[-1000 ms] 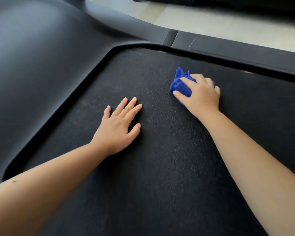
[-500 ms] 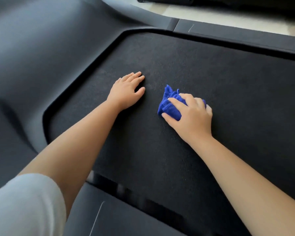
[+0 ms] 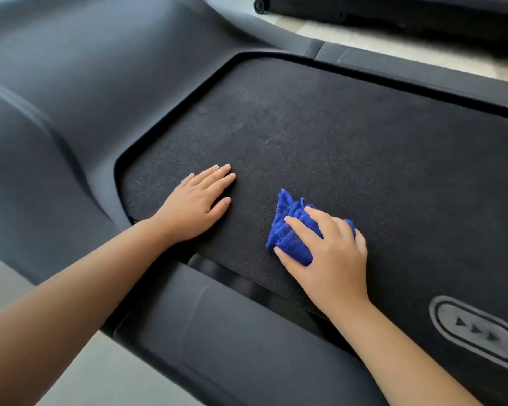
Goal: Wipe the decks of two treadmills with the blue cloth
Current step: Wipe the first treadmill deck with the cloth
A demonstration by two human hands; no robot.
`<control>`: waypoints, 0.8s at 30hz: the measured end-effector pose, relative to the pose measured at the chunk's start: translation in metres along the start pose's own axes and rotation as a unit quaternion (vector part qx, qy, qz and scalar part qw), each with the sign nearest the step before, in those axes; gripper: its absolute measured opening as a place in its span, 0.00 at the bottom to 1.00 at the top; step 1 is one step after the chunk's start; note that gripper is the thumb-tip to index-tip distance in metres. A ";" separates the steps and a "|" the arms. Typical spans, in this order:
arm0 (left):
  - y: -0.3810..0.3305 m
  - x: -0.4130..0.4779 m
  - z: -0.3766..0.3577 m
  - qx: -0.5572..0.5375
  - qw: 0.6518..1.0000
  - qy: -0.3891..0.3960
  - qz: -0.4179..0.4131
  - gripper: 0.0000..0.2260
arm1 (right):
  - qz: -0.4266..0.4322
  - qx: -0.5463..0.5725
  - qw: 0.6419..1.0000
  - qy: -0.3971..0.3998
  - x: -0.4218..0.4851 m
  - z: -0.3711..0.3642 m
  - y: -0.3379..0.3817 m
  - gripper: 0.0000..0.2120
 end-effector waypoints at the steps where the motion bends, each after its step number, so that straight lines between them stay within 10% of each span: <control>1: 0.004 -0.005 0.001 0.000 1.000 0.001 -0.008 0.29 | -0.003 0.001 1.000 -0.005 0.000 0.000 0.000 0.23; 24: 0.025 -0.017 0.011 -0.050 0.998 0.016 0.023 0.21 | 0.033 0.006 0.999 -0.010 0.009 -0.017 0.036 0.24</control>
Point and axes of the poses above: each hand's wrist, its own x-axis towards the middle knuckle, its own z-axis out of the back of the hand, y = z × x, the point moved 2 cm from there along x, towards the middle knuckle, and after that the axes turned 7 degrees about -y, right-handed, at the moved point
